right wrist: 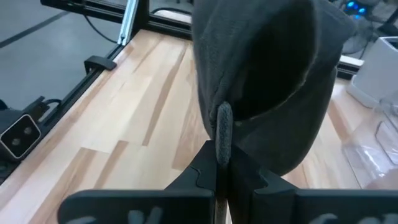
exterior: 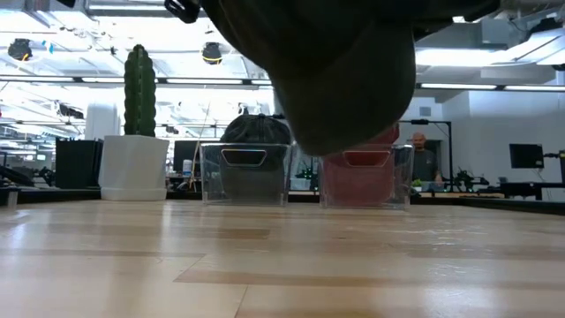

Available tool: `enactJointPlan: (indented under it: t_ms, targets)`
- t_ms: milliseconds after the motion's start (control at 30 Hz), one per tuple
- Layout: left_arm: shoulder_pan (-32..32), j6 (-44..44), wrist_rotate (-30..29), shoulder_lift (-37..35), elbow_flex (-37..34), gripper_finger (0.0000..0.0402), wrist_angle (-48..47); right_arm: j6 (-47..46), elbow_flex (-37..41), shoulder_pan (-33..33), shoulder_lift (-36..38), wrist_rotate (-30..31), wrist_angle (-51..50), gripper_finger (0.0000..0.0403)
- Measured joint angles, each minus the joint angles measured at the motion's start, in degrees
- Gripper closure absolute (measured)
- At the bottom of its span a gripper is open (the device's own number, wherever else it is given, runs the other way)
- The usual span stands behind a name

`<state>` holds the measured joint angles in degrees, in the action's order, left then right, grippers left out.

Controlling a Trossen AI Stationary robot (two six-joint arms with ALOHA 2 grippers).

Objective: Pick & Place hat
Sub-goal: Put the black head cap into the left transparent bin

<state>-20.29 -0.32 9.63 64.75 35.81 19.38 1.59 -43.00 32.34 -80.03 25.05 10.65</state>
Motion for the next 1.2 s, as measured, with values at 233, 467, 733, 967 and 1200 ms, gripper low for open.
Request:
enactJointPlan:
  t_ms: [233, 467, 733, 967, 1200]
  targets:
    - [0.80, 0.01, 0.26, 3.92, 0.00, 0.0391, 3.44, 0.39, 0.11, -2.59, -0.04, -1.68, 0.16, 0.0394]
    - [0.82, 0.01, 1.01, 4.26, 0.00, 0.0391, 6.58, -0.09, 0.11, -2.87, -1.47, -2.60, 2.24, 0.0376]
    - [1.25, 0.01, 1.06, 4.26, 0.00, 0.0391, 7.03, -1.14, 0.15, -2.87, -1.79, -2.49, 1.40, 0.0345]
    - [3.42, -0.17, 1.04, 4.26, 0.00, 0.0391, 7.71, -2.23, 0.15, -2.87, -1.81, -2.44, 1.36, 0.0249]
    - [4.98, -1.29, 1.19, 2.95, 0.00, 0.0391, 8.28, -3.15, 0.15, -2.87, -1.81, -2.44, -0.15, 0.0162]
